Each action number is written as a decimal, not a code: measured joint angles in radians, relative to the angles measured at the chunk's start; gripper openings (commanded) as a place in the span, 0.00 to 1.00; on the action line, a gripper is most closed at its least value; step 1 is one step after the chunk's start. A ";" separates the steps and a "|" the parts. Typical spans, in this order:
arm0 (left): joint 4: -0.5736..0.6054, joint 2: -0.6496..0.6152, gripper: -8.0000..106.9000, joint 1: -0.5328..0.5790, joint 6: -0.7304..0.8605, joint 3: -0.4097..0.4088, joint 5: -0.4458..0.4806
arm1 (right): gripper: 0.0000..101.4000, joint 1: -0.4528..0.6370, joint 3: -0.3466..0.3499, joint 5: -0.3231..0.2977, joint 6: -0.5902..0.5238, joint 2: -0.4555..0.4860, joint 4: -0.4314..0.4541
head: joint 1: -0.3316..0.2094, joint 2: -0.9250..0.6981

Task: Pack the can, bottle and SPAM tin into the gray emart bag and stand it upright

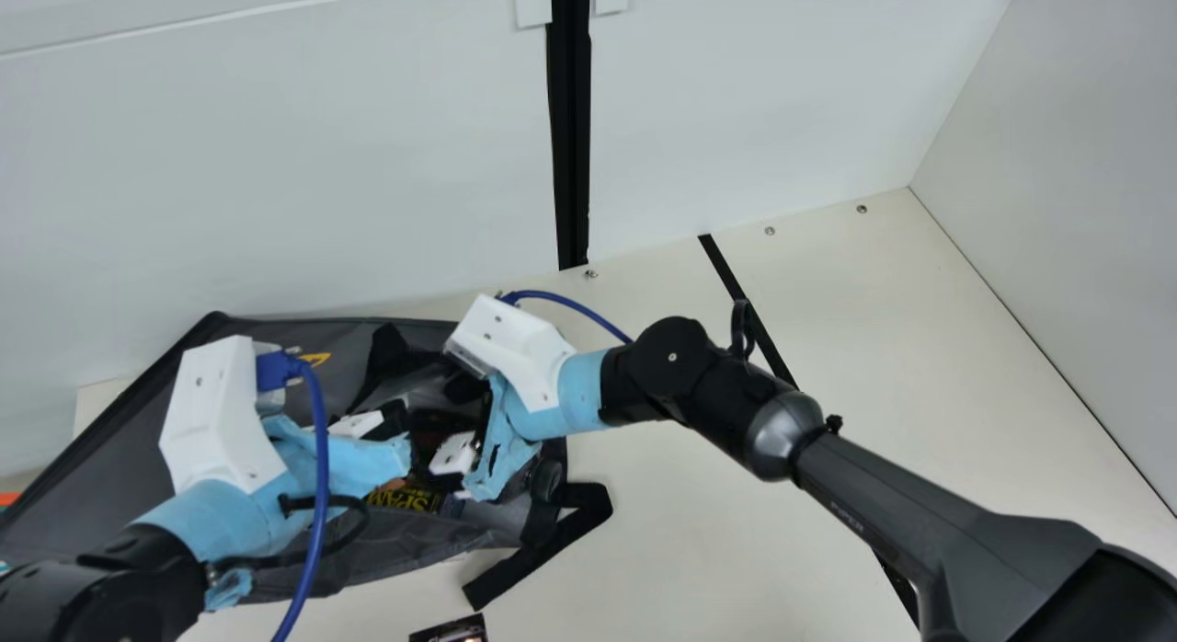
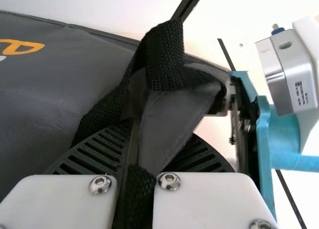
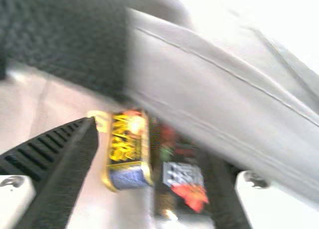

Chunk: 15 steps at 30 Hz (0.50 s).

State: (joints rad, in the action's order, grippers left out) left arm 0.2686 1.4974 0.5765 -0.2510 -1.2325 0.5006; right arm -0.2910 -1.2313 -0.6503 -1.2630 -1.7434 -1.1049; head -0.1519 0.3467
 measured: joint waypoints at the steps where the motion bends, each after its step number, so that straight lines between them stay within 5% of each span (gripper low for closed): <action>1: 0.000 0.000 0.00 0.000 0.000 0.000 0.000 | 0.74 0.004 0.003 0.000 -0.004 0.004 -0.002 | 0.000 0.000; 7: 0.000 0.000 0.00 0.000 0.000 0.000 0.000 | 0.94 0.028 0.031 -0.042 -0.031 0.034 -0.011 | 0.000 0.002; 15: 0.000 0.000 0.00 0.000 0.000 0.000 0.000 | 0.94 0.071 0.080 -0.075 -0.065 0.083 -0.030 | 0.000 0.000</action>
State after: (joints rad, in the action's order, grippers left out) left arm 0.2686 1.4974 0.5765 -0.2510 -1.2325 0.5006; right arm -0.2195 -1.1509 -0.7254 -1.3277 -1.6603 -1.1345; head -0.1519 0.3467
